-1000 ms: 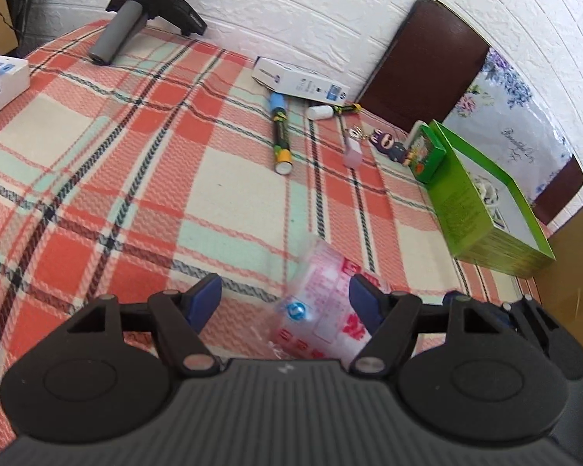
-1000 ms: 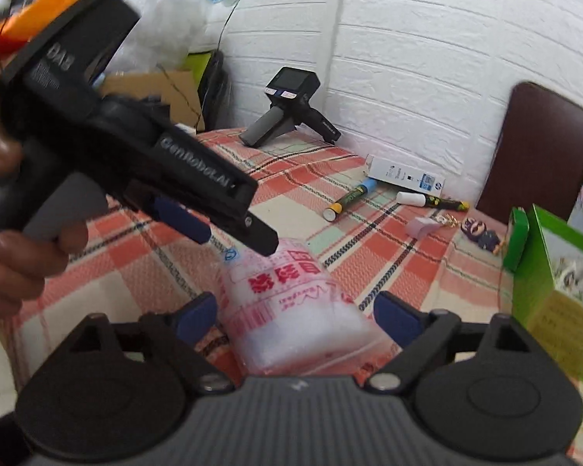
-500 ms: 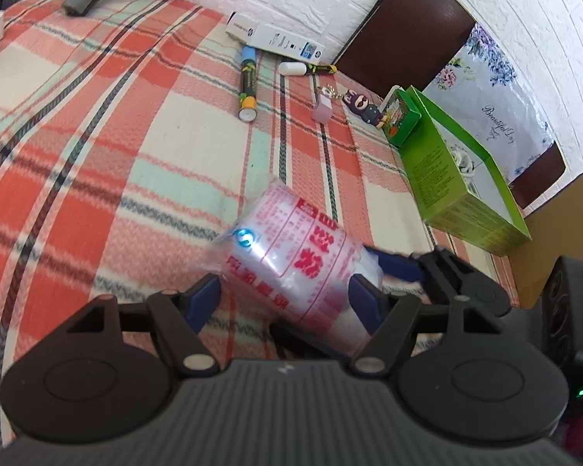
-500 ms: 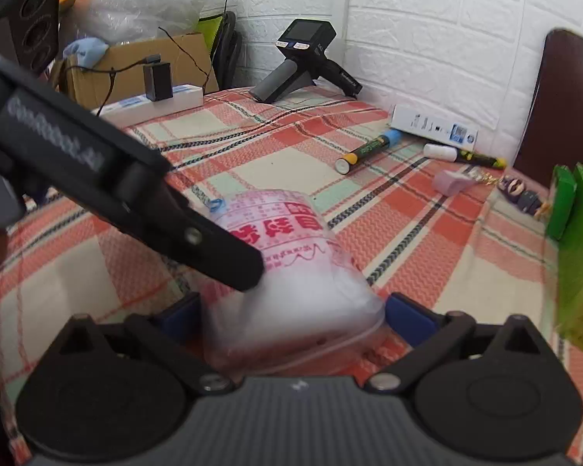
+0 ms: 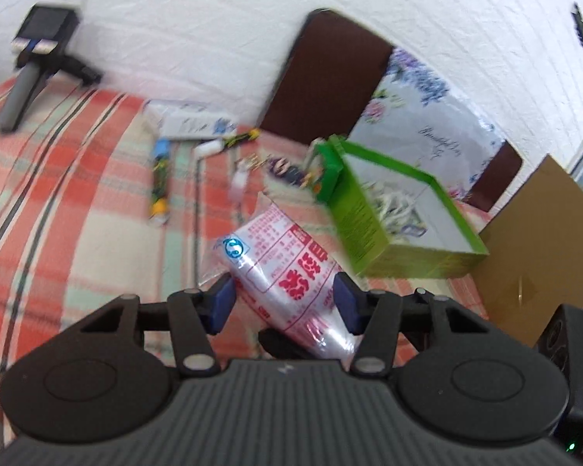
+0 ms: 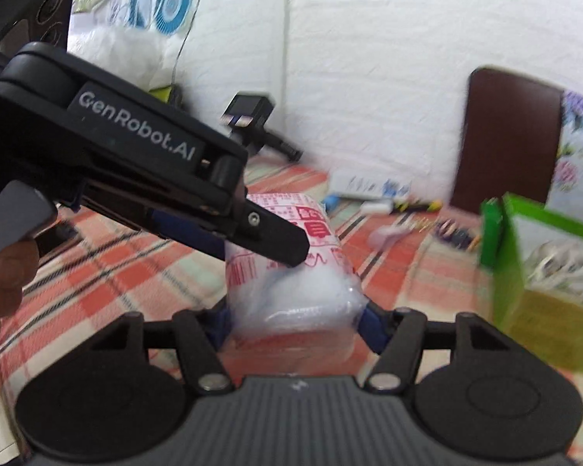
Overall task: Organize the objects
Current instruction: 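Grasp the clear bag with the right gripper and place it in the green box, then grasp the pink BOOM keychain tag with the right gripper and lift it, then lower the keychain with the right gripper while the left gripper grasps the purple figure, then carry the purple-figure keychain with the left gripper over the green box, then open the left gripper to drop the keychain into the green box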
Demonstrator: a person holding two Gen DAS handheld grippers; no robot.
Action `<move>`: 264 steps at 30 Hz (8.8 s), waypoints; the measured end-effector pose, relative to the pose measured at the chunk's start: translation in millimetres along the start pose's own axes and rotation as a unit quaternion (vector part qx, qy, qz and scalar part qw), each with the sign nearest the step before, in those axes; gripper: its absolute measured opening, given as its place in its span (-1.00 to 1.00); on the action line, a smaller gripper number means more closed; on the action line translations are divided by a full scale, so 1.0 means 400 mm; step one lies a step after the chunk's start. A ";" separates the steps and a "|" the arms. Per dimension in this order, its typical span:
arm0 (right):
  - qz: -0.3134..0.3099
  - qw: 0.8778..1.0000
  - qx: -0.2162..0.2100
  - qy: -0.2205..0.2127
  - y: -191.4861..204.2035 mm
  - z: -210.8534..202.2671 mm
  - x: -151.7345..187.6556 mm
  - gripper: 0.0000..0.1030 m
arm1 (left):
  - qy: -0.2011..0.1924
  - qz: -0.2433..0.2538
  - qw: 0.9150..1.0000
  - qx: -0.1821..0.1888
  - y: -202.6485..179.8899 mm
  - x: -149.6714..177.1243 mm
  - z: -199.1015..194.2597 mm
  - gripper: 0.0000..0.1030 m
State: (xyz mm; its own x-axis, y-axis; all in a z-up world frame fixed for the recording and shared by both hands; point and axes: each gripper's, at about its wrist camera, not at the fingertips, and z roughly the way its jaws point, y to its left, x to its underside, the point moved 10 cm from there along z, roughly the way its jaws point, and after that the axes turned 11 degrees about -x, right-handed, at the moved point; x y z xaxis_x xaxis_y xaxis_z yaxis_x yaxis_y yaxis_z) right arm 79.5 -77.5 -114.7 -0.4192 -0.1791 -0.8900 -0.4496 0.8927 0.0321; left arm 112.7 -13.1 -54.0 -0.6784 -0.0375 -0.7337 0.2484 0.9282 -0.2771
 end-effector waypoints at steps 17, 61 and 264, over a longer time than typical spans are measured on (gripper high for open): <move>0.043 0.954 0.294 -0.029 -0.661 -0.192 0.044 0.64 | -0.014 0.172 0.982 0.076 -0.596 -0.100 0.326 0.22; 0.129 0.984 0.117 0.034 -0.206 -0.062 0.045 0.64 | -0.021 0.084 0.969 -0.231 0.190 0.026 0.149 0.30; 0.231 0.953 0.176 -0.087 -0.531 -0.331 0.078 0.39 | 0.012 0.145 0.983 -0.110 -0.314 -0.023 0.172 -0.17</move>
State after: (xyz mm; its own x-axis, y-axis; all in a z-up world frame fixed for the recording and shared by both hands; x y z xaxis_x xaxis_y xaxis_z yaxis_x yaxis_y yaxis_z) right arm 57.3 -327.4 -89.2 -0.3571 0.3099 -0.8811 0.0563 0.9488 0.3109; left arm 135.2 -154.9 -55.1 -0.6175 0.2464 -0.7470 0.2795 0.9564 0.0845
